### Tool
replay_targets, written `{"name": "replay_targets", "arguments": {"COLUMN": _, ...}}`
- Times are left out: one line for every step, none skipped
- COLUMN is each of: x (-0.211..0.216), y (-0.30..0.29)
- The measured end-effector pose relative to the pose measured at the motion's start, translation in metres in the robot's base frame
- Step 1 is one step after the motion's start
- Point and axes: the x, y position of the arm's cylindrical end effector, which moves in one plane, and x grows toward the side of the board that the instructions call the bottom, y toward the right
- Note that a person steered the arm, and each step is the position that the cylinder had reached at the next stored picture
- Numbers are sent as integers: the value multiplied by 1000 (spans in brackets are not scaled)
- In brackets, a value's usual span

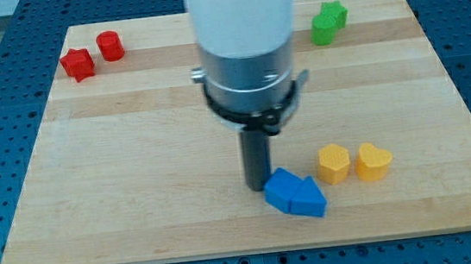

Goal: Push blue blocks into yellow blocks

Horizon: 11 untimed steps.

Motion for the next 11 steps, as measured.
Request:
{"name": "replay_targets", "arguments": {"x": 6, "y": 10}}
{"name": "replay_targets", "arguments": {"x": 16, "y": -29}}
{"name": "replay_targets", "arguments": {"x": 33, "y": -40}}
{"name": "replay_targets", "arguments": {"x": 57, "y": -15}}
{"name": "replay_targets", "arguments": {"x": 72, "y": 25}}
{"name": "replay_targets", "arguments": {"x": 67, "y": 81}}
{"name": "replay_targets", "arguments": {"x": 47, "y": 97}}
{"name": "replay_targets", "arguments": {"x": 72, "y": 87}}
{"name": "replay_targets", "arguments": {"x": 73, "y": 57}}
{"name": "replay_targets", "arguments": {"x": 59, "y": 9}}
{"name": "replay_targets", "arguments": {"x": 20, "y": 34}}
